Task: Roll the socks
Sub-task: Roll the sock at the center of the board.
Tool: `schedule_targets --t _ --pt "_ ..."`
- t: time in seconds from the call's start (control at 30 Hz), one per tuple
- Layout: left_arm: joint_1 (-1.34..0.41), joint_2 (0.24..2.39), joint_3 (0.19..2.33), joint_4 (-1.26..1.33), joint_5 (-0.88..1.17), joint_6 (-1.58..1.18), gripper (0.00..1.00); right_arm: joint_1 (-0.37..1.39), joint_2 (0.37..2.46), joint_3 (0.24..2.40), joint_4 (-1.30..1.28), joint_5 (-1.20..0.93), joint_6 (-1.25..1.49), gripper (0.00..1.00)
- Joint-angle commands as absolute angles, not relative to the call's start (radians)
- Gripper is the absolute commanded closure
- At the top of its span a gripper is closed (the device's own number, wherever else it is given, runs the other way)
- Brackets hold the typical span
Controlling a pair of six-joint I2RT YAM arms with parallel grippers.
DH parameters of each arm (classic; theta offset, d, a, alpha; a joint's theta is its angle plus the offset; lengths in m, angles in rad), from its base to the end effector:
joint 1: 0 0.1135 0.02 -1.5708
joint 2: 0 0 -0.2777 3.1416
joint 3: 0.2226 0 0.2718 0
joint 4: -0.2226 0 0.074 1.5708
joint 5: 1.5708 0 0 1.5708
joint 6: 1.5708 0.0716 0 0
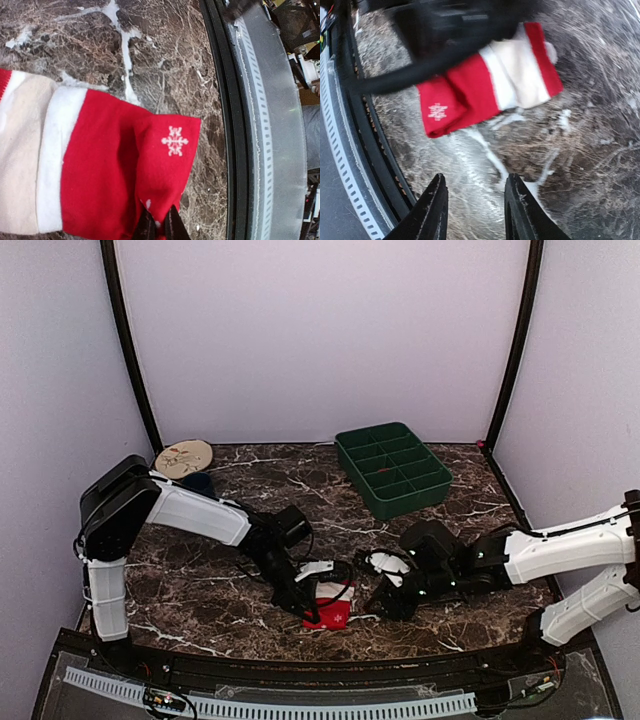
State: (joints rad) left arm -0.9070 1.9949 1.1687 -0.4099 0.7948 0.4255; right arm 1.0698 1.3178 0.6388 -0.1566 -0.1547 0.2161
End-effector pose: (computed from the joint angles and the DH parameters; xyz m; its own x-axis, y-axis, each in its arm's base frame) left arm 0.2055 -0.3456 0.0951 -0.2427 0.7795 -0.5775 0.8743 -0.0822 -0.4784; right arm 0.1304 0.2610 0.1552 -0.5444 -0.5531 -0.6306 -0.8186 0.5145 0.2554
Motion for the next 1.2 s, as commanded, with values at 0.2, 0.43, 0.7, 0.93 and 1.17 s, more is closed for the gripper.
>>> schedule_targets --t 0.2,0.43,0.7,0.93,1.17 --pt "-0.857 2.081 1.267 -0.620 0.926 0.452 0.93 1.363 1.424 0.705 -0.103 0.216 0.155 0.59" --pt "-0.850 2.088 1.275 -0.646 0.951 0.455 0.93 1.414 1.553 0.800 -0.098 0.314 0.071 0.57" --pt "-0.850 2.088 1.276 -0.657 0.952 0.454 0.93 1.414 1.641 0.878 -0.127 0.306 -0.030 0.55" --pt "-0.850 2.088 1.283 -0.662 0.957 0.460 0.92 1.414 1.684 0.907 -0.151 0.256 -0.060 0.54" --pt "-0.850 2.101 1.294 -0.673 0.973 0.466 0.93 1.412 1.713 0.917 -0.157 0.241 -0.086 0.55"
